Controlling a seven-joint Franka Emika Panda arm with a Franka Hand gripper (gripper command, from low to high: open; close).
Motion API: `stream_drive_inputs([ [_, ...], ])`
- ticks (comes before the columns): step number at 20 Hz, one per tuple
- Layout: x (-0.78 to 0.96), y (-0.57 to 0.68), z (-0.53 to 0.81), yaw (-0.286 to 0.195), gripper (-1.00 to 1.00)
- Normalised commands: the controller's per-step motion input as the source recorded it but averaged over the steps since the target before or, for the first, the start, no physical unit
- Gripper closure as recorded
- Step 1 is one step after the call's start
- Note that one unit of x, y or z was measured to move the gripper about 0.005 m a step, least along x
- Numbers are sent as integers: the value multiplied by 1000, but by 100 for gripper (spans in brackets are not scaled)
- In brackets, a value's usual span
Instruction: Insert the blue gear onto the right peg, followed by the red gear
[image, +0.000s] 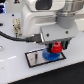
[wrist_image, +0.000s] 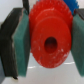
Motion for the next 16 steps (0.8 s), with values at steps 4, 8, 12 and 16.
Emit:
stream_drive_inputs([
  [4,-109,-235,258,0,100],
  [8,194,-142,143,0,100],
  [12,266,-168,-127,0,100],
  [16,281,-141,-194,0,100],
])
